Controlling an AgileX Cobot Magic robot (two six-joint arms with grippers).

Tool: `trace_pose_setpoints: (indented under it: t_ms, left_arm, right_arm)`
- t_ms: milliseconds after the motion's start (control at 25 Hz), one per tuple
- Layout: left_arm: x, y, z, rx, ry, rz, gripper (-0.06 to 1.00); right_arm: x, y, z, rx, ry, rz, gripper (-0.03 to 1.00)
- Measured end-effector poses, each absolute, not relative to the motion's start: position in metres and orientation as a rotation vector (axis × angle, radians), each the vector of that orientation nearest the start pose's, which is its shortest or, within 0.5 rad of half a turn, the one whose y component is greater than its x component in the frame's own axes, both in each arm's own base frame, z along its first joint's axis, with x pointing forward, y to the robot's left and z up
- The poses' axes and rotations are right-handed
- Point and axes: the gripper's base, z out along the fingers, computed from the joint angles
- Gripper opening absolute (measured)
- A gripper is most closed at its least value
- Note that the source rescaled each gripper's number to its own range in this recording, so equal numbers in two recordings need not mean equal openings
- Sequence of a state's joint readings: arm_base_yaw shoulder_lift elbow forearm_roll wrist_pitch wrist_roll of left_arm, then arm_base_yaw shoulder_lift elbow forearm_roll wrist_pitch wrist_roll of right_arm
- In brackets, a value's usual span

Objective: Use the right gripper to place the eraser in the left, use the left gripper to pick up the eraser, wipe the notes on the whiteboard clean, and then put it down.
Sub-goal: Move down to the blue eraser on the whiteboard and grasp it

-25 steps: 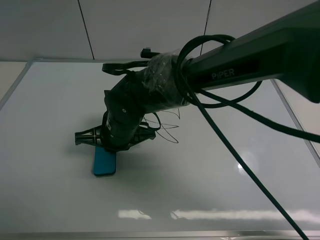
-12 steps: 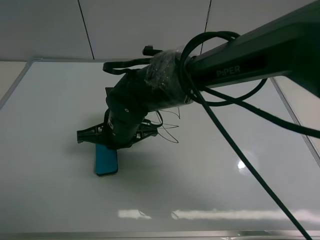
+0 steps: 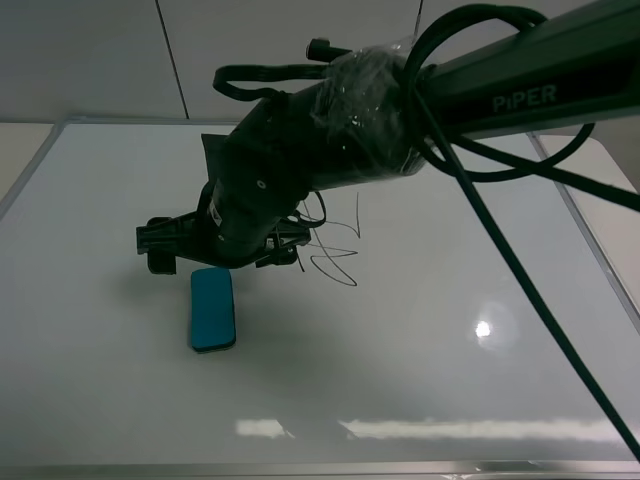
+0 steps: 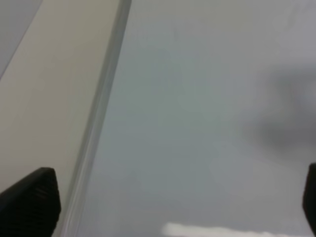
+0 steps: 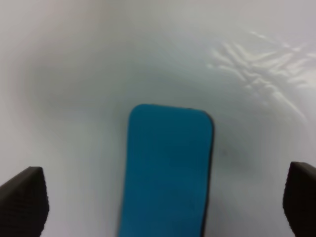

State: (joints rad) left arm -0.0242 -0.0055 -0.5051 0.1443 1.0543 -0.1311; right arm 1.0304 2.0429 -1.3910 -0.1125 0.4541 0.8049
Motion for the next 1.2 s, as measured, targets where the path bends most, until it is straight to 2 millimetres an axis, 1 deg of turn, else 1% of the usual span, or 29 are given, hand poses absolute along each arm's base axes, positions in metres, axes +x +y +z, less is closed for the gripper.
trace_pose_setpoints:
  t_ms: [120,360,440,520,600,640,760,880,1000,1080,1200]
  left_arm:
    - [-0.006,0.012,0.280,-0.115,2.016,0.074,1.00]
    - [-0.006,0.012,0.280,-0.115,2.016,0.074,1.00]
    - [-0.006,0.012,0.280,-0.115,2.016,0.074,1.00]
    - [-0.006,0.012,0.280,-0.115,2.016,0.074,1.00]
    - [-0.006,0.012,0.280,-0.115,2.016,0.074,1.00]
    - [-0.006,0.012,0.280,-0.115,2.016,0.074,1.00]
    - [-0.006,0.012,0.280,-0.115,2.016,0.074,1.00]
    - [-0.006,0.012,0.280,-0.115,2.016,0.074,1.00]
    - [-0.006,0.012,0.280,-0.115,2.016,0.074,1.00]
    - [-0.006,0.012,0.280,-0.115,2.016,0.074,1.00]
    - [-0.006,0.012,0.280,-0.115,2.016,0.074,1.00]
  right_arm:
    - [0.226,0.372,0.164,-0.447,2.660,0.568,0.99]
    - [0.225,0.373,0.167,-0.505,2.643,0.585,1.00]
    - [0.224,0.371,0.177,-0.554,2.606,0.590,1.00]
    - [0.223,0.368,0.195,-0.618,2.539,0.591,1.00]
    - [0.222,0.361,0.220,-0.682,2.457,0.569,1.00]
    - [0.222,0.357,0.231,-0.703,2.428,0.548,1.00]
    - [0.219,0.336,0.274,-0.739,2.337,0.488,1.00]
    - [0.212,0.309,0.317,-0.746,2.253,0.423,1.00]
    - [0.200,0.279,0.359,-0.732,2.173,0.380,1.00]
    - [0.190,0.256,0.383,-0.710,2.145,0.351,1.00]
    - [0.169,0.214,0.417,-0.670,2.117,0.310,1.00]
